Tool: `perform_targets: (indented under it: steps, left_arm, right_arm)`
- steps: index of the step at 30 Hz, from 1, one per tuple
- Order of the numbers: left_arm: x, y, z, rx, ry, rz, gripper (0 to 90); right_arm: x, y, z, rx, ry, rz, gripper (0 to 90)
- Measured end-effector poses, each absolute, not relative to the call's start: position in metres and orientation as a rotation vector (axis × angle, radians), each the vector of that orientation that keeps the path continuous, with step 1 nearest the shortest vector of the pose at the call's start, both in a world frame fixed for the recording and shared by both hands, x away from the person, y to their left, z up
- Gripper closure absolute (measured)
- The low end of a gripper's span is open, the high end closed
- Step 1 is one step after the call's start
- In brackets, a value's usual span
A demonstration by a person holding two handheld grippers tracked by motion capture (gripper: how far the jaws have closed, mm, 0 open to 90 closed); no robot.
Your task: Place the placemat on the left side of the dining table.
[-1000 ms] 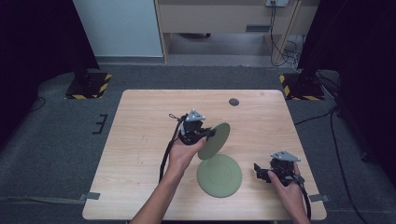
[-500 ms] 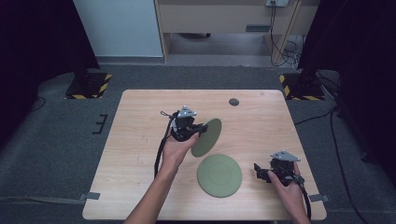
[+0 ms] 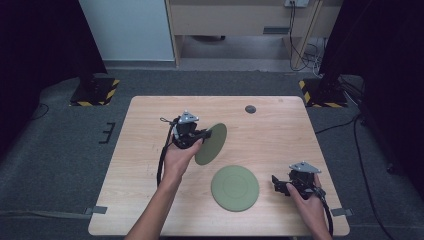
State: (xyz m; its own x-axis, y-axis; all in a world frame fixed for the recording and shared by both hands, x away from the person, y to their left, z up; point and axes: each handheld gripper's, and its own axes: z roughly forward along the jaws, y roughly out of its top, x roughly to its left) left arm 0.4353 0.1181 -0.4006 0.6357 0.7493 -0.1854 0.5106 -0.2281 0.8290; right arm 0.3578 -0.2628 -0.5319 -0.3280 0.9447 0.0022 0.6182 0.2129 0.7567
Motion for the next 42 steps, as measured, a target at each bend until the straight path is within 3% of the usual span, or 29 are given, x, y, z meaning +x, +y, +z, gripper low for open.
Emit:
perform_targets:
  steps: [26, 42]
  left_arm:
    - [0.438, 0.151, -0.402, 1.872, 1.050, 0.349, 85.0]
    - [0.432, 0.199, -0.407, 1.824, 1.122, 0.392, 85.0]
  right_arm:
    - [0.358, -0.263, -0.533, 1.447, 2.028, 0.923, 4.2]
    - [0.358, -0.262, -0.534, 1.447, 2.034, 0.914, 4.2]
